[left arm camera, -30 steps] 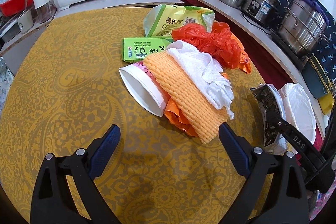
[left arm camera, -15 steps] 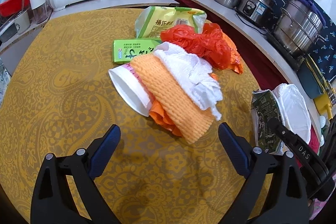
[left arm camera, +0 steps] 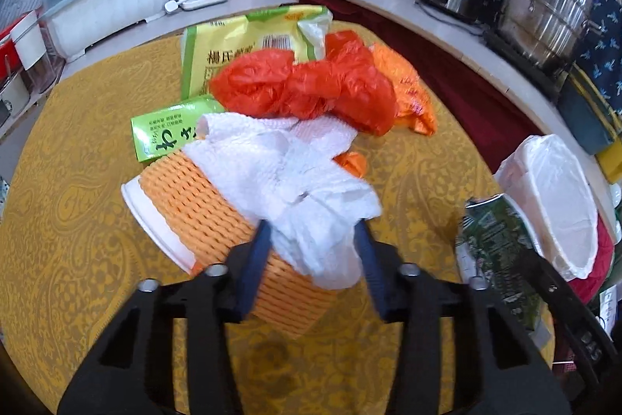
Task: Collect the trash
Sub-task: 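Grasp the white tissue on the pile with the left gripper, then carry the pouch and tissue over the white bin and open both grippers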
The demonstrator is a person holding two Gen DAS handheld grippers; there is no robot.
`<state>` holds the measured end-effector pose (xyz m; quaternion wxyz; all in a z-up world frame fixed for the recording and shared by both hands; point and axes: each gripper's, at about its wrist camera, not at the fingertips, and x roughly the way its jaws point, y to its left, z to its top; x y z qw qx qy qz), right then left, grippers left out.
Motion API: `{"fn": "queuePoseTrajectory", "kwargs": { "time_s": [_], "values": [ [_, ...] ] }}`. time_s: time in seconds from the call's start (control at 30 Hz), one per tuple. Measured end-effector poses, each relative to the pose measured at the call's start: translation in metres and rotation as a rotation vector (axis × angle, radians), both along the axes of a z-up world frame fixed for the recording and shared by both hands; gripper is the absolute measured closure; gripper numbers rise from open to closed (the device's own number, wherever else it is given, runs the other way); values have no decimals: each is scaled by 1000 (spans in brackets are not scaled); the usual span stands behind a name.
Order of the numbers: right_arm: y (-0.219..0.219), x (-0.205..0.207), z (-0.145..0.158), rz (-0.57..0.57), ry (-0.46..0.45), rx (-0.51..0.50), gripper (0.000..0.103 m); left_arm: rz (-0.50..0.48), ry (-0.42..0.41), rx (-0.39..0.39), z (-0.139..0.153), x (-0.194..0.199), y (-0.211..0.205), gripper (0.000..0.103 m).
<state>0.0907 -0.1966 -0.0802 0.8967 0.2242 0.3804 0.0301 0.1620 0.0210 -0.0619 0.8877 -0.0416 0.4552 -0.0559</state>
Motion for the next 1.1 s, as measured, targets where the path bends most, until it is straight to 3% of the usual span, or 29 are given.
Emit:
{"fn": "queuePoseTrajectory", "kwargs": {
  "time_s": [0.07, 0.13, 0.23, 0.47, 0.73, 1.1],
  "values": [
    [1, 0, -1, 2, 2, -2, 80, -2, 2, -10, -2, 1, 1, 79],
    [0, 0, -3, 4, 6, 0, 80, -7, -5, -17, -1, 0, 1, 91],
    [0, 2, -8, -1, 29, 10, 80, -29, -10, -29, 5, -3, -1, 95],
    [5, 2, -12, 19, 43, 16, 80, -59, -50, -102, 31, -20, 5, 97],
    [-2, -12, 11, 7, -29, 20, 82, -93, -108, -156, 69, -41, 1, 97],
    [-53, -30, 54, -80, -137, 9, 82, -223, -190, -192, 123, -42, -63, 97]
  ]
}}
